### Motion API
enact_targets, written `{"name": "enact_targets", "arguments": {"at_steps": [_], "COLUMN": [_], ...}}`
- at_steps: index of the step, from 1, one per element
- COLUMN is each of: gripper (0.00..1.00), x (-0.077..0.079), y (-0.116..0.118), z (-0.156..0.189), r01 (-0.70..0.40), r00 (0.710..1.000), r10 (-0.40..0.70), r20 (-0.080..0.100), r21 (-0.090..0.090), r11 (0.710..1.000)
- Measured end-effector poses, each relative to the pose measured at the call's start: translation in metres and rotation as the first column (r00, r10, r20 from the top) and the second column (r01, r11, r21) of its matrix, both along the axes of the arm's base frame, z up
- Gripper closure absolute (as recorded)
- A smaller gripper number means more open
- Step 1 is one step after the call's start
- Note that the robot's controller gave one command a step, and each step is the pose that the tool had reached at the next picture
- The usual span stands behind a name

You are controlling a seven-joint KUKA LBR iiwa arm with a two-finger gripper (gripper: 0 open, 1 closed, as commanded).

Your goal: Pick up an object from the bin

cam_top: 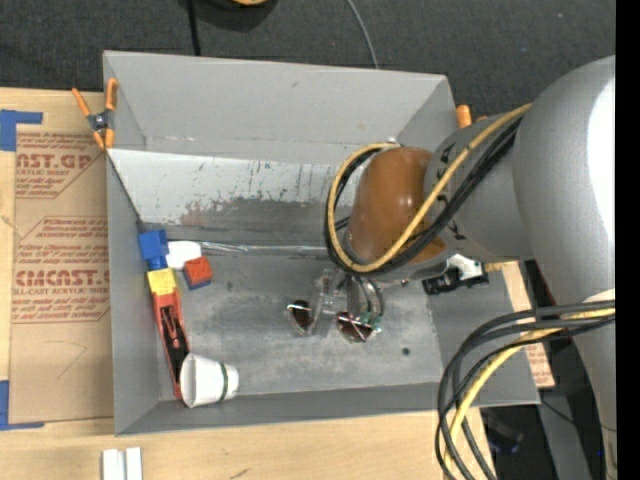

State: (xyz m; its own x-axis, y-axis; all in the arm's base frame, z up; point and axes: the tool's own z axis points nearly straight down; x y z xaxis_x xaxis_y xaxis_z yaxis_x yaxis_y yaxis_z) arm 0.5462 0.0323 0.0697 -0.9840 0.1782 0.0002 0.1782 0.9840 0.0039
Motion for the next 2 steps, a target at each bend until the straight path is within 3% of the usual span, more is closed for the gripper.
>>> {"name": "enact_targets", "arguments": {"at_steps": [1, 2], "gripper": [1.0, 1.0], "x": [0.0, -0.001], "y": [0.0, 0.013], "z": [0.0, 0.134], "r01": [0.001, -0.038], "r00": [1.0, 0.999], "r10": [-0.001, 0.038], "r20": [0.0, 0.003], "r21": [0.0, 0.001], "r11": [1.0, 0.999]}}
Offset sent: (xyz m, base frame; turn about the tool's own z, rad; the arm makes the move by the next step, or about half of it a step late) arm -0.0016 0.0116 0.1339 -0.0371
